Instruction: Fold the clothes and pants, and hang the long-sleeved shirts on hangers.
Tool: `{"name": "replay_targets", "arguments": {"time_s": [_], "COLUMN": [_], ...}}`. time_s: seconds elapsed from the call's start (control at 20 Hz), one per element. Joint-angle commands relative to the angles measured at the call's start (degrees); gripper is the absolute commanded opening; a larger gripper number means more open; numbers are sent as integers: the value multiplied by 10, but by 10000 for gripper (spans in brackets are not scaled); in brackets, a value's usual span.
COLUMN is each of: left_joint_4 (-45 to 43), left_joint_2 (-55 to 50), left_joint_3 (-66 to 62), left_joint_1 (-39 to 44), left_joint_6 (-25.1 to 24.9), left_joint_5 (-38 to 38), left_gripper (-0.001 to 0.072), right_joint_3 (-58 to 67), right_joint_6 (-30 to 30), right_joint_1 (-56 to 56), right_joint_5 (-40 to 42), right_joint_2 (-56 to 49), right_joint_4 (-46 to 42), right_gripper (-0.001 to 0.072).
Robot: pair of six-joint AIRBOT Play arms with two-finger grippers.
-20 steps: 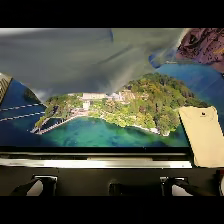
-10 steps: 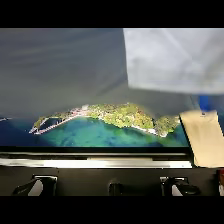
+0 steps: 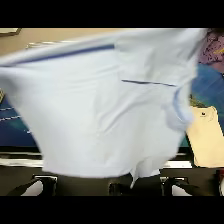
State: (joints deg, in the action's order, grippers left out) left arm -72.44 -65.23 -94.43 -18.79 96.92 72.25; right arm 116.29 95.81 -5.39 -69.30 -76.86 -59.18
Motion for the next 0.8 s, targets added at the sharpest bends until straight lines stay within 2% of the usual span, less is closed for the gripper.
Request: {"name": "replay_targets", "arguments": {"time_s": [0.0, 0.2, 0.35, 0.5, 0.6, 0.7, 0.75], "left_joint_4": [-6, -13, -19, -28, -28, -28, -28], "left_joint_2": [-159, -348, -433, -456, -457, -456, -456], "left_joint_3": [58, -16, -84, -104, -104, -104, -104], "left_joint_1": [33, 65, 83, 85, 85, 85, 85], "left_joint_6": [-27, -26, -26, -18, -17, 19, 45], "left_joint_5": [-102, -206, -241, -239, -208, -152, -117], "left_gripper": [15, 15, 15, 15, 15, 15, 15], "right_joint_3": [-13, -13, -13, -13, -12, -12, -12], "right_joint_6": [10, 10, 10, -1, 0, 13, 41], "right_joint_1": [25, 55, 67, 70, 70, 70, 70], "right_joint_5": [42, 219, 299, 296, 275, 243, 223], "right_joint_2": [-165, -311, -377, -403, -402, -394, -389], "right_joint_4": [-2, -2, 0, -7, -42, -82, -114], "right_gripper": [29, 29, 29, 29, 29, 29, 28]}}
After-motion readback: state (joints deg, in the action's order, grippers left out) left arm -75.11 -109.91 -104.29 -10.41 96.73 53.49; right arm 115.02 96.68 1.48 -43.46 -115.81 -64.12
